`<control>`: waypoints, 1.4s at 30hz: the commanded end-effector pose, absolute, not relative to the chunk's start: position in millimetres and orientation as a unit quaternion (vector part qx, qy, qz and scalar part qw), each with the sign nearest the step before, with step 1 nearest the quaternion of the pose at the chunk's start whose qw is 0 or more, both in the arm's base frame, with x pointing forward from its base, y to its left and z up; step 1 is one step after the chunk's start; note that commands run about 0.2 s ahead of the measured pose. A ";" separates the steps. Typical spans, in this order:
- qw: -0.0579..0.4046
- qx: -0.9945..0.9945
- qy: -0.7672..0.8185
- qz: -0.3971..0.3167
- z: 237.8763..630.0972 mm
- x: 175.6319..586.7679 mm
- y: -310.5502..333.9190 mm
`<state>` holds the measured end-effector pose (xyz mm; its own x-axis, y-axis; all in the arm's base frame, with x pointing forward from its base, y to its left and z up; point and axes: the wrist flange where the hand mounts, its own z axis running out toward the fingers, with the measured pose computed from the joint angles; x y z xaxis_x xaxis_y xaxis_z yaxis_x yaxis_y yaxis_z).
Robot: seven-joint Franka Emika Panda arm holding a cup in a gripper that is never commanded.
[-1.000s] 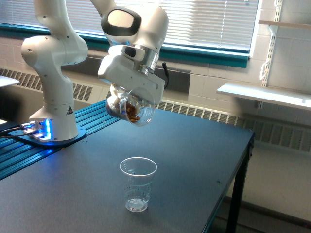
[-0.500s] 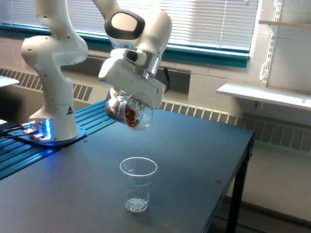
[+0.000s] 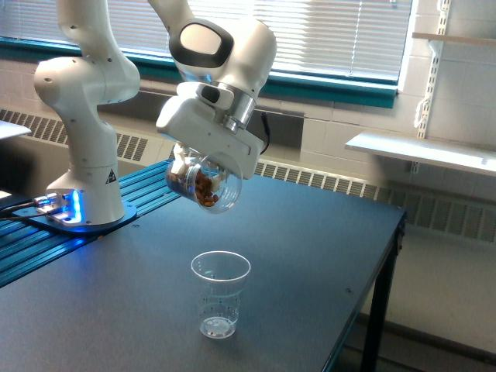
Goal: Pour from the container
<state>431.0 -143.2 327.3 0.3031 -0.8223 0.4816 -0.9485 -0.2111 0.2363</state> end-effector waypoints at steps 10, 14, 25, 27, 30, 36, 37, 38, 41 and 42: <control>0.261 0.764 -0.580 0.110 325.8 439.4 -142.4; 0.264 0.763 -0.580 0.109 325.1 442.7 -142.5; 0.274 0.761 -0.580 0.100 325.5 449.5 -140.0; 0.277 0.760 -0.579 0.097 325.7 449.8 -139.1; 0.281 0.760 -0.579 0.092 325.4 449.7 -137.4; 0.287 0.756 -0.582 0.085 323.9 448.5 -133.7; 0.287 0.756 -0.582 0.084 323.7 448.1 -133.6; 0.288 0.756 -0.582 0.083 323.6 447.9 -133.0; 0.288 0.756 -0.582 0.082 323.4 447.2 -132.7; 0.287 0.756 -0.582 0.082 323.3 446.9 -132.6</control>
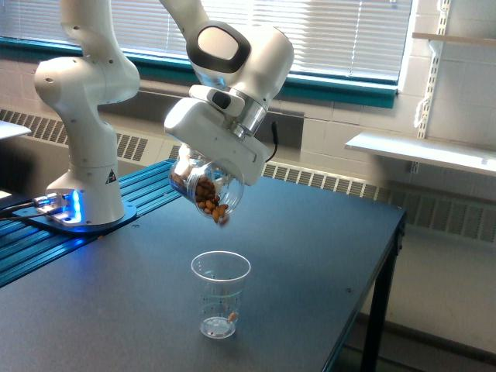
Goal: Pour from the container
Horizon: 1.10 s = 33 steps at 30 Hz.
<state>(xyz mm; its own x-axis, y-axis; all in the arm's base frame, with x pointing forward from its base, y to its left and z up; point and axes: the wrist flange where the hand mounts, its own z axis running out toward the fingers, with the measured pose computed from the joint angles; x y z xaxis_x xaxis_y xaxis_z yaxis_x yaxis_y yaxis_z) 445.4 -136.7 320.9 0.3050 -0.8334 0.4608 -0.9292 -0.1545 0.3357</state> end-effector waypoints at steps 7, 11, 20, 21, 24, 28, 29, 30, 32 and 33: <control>0.288 0.757 -0.580 0.082 324.1 446.9 -131.1; 0.289 0.758 -0.579 0.082 325.5 448.6 -129.7; 0.293 0.761 -0.574 0.079 328.1 455.4 -128.8; 0.293 0.761 -0.574 0.077 328.4 456.3 -128.8; 0.296 0.760 -0.573 0.075 328.6 458.5 -128.2; 0.300 0.760 -0.572 0.071 328.5 461.3 -127.7; 0.301 0.760 -0.571 0.070 328.3 462.0 -127.2; 0.302 0.760 -0.571 0.069 328.1 462.6 -126.9; 0.304 0.760 -0.571 0.066 327.9 463.4 -127.0; 0.305 0.760 -0.570 0.064 328.0 463.9 -127.3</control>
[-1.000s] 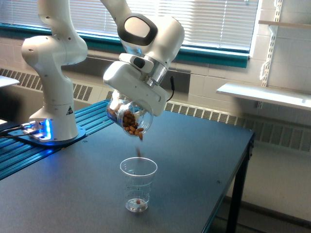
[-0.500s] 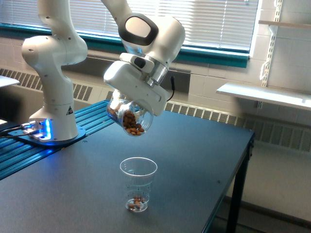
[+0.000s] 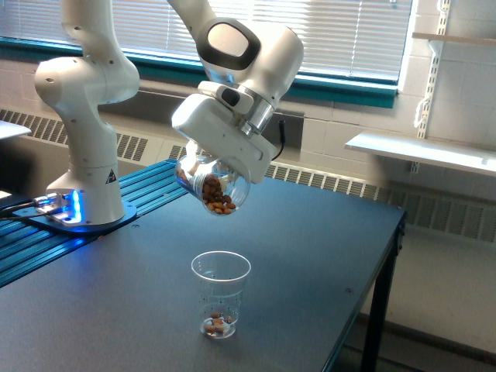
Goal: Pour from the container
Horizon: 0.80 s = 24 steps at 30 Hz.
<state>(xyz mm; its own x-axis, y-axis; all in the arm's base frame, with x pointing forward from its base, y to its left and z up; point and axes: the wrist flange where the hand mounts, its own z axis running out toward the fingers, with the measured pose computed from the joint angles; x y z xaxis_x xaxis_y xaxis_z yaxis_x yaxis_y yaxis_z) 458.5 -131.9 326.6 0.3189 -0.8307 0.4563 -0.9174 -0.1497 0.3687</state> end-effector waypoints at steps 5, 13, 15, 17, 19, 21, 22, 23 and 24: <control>0.311 0.758 -0.570 0.058 328.0 465.9 -126.2; 0.319 0.755 -0.571 0.050 328.0 467.0 -125.4; 0.319 0.755 -0.571 0.049 327.7 466.9 -125.7; 0.321 0.754 -0.571 0.048 327.5 466.8 -125.4; 0.321 0.754 -0.571 0.047 327.0 466.5 -125.5; 0.323 0.754 -0.571 0.046 326.7 466.3 -124.9; 0.323 0.754 -0.570 0.046 326.7 466.4 -124.8; 0.323 0.754 -0.571 0.045 326.5 466.3 -125.4; 0.323 0.754 -0.570 0.045 326.4 466.2 -125.4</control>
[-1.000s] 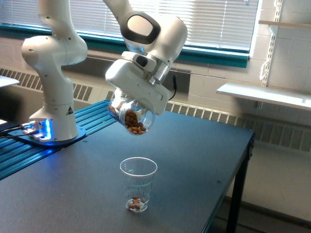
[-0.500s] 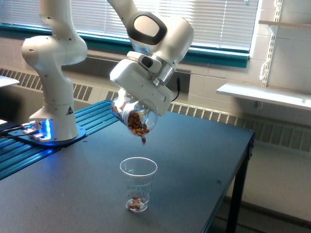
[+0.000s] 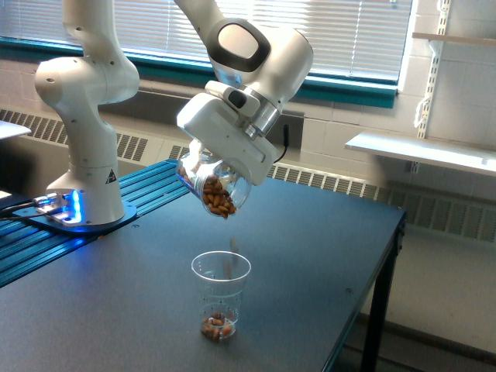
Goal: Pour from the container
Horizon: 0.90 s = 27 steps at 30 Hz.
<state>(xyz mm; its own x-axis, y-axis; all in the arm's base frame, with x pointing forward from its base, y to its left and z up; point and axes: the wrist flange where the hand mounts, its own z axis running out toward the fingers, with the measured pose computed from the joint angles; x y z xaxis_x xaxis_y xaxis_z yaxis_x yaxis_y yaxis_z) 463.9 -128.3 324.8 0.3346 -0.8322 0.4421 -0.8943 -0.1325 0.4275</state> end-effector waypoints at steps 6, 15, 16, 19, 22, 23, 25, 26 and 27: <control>0.326 0.754 -0.569 0.041 326.5 466.6 -124.9; 0.329 0.753 -0.569 0.039 326.5 468.7 -123.8; 0.329 0.753 -0.568 0.038 326.6 468.9 -123.8; 0.331 0.752 -0.569 0.037 326.4 469.4 -122.6; 0.331 0.753 -0.567 0.034 326.1 469.9 -123.2; 0.331 0.753 -0.567 0.033 326.0 470.0 -123.3; 0.332 0.754 -0.566 0.031 326.2 470.5 -123.0; 0.332 0.754 -0.567 0.031 326.0 470.6 -122.8; 0.332 0.753 -0.567 0.030 325.8 470.7 -122.6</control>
<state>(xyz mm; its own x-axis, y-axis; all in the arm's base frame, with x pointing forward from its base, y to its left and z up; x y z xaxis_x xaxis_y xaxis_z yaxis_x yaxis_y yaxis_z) 467.2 -126.9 323.3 0.3410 -0.8354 0.4310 -0.8807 -0.1236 0.4573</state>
